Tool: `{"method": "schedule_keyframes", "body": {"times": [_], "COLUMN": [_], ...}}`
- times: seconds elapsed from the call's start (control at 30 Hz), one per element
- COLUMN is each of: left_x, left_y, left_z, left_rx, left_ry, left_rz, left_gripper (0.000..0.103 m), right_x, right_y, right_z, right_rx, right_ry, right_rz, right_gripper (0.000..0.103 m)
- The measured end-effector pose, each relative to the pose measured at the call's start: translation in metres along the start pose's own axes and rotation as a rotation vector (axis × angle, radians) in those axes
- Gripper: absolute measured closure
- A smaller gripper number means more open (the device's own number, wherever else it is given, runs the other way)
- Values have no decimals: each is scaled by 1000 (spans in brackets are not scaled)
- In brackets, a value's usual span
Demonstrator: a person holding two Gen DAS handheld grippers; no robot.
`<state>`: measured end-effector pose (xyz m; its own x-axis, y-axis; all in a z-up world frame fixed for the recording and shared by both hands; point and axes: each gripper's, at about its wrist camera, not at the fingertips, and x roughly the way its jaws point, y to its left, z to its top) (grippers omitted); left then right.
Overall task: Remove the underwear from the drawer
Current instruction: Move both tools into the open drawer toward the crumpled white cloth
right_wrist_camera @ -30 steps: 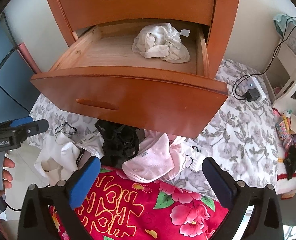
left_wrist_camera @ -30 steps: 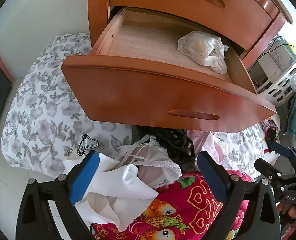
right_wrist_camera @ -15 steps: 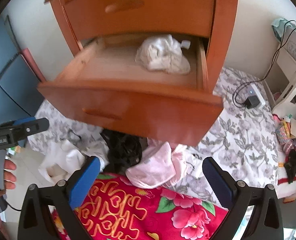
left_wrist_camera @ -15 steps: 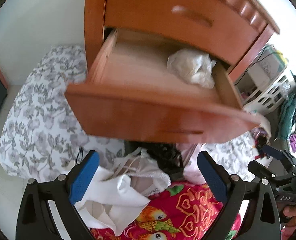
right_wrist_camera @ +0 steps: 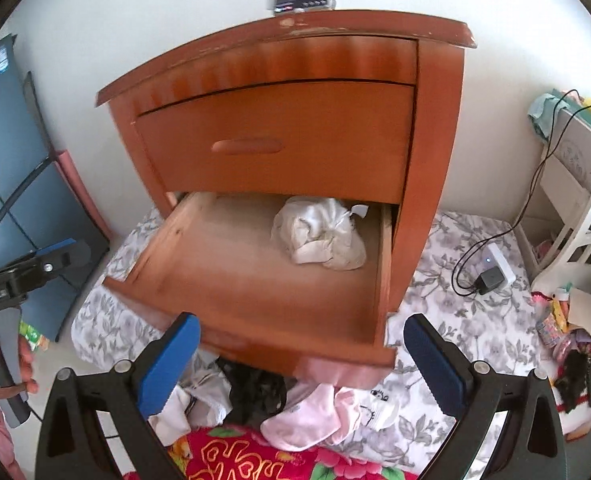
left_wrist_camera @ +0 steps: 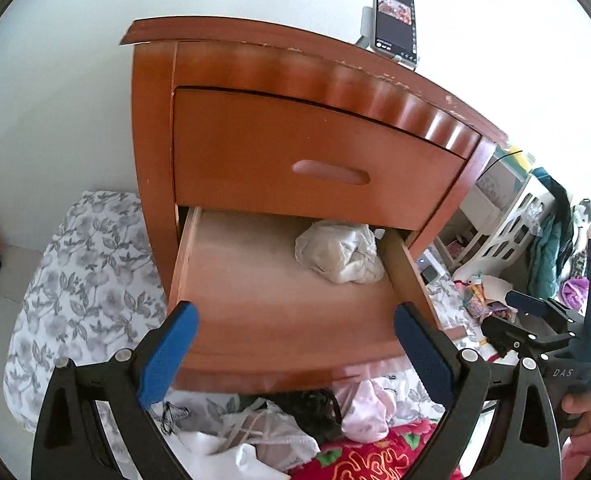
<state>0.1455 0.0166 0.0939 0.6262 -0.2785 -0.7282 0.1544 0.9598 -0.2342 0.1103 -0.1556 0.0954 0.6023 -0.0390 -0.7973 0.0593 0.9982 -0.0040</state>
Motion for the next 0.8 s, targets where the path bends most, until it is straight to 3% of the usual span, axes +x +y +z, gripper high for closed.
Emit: {"method": "schedule_keyframes", "body": {"times": [0.53, 0.8], "left_x": [130, 185], "left_y": [-20, -33], "left_z": [39, 43], "left_rx": [-9, -12], "left_ry": [159, 262], "left_rz": [-24, -15], "left_gripper": [5, 5], "right_x": [104, 131], "right_y": [-14, -34], "right_z": [33, 51], "right_rx": [-40, -8], "right_ry": [93, 91], "right_rz": [26, 49], "right_gripper": [0, 0]}}
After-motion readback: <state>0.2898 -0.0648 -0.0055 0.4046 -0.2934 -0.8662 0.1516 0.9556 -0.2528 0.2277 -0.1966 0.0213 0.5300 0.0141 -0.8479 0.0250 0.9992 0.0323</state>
